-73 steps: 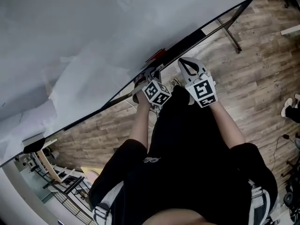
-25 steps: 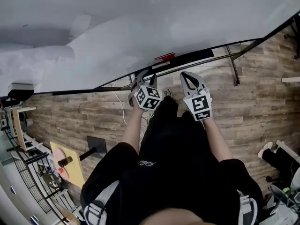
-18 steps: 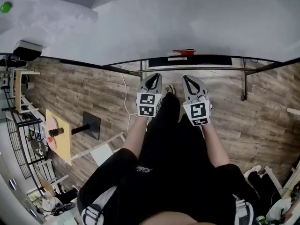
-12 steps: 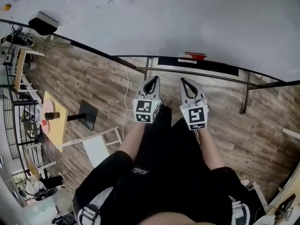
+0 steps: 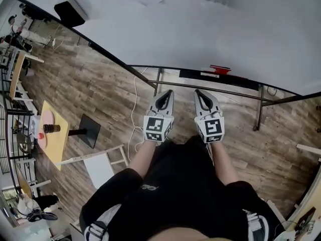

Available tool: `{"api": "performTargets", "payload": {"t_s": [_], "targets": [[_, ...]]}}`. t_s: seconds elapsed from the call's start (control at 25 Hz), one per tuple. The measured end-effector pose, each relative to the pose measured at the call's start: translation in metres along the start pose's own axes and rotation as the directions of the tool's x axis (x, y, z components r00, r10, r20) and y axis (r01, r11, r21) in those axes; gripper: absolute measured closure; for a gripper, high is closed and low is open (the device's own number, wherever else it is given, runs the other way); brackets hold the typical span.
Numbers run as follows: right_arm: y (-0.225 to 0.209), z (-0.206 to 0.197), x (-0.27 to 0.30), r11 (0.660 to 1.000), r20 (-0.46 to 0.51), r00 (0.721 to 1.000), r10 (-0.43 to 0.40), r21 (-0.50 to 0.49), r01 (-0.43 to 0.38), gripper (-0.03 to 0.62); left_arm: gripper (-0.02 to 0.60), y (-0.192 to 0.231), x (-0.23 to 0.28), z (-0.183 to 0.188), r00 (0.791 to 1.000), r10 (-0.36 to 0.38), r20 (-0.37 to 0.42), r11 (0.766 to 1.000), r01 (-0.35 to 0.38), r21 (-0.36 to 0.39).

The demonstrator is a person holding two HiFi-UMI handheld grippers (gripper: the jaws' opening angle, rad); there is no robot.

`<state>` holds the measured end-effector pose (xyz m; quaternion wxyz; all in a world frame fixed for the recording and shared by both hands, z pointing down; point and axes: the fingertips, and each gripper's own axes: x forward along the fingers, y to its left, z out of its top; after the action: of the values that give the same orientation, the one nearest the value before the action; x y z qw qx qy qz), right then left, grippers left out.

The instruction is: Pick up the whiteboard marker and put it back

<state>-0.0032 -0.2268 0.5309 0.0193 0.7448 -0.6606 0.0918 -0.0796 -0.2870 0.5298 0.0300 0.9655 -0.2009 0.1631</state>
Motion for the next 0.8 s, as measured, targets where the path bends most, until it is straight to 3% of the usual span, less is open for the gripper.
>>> {"api": "performTargets", "payload": {"t_s": [0.32, 0.6, 0.8], "targets": [[0.098, 0.013, 0.015, 0.998, -0.002, 0.998, -0.061, -0.032, 0.061, 0.591, 0.574, 0.063, -0.067, -0.029, 0.998, -0.054, 0.025, 0.994, 0.056, -0.091], [0.146, 0.003, -0.001, 0.977, -0.035, 0.977, -0.212, -0.040, 0.210, 0.591, 0.575, 0.083, -0.107, -0.059, 0.984, -0.176, 0.042, 0.968, 0.181, -0.174], [0.159, 0.022, -0.017, 0.968, -0.011, 0.973, -0.231, -0.106, 0.229, 0.591, 0.574, 0.083, -0.119, -0.031, 0.979, -0.183, 0.090, 0.978, 0.191, -0.090]]}}
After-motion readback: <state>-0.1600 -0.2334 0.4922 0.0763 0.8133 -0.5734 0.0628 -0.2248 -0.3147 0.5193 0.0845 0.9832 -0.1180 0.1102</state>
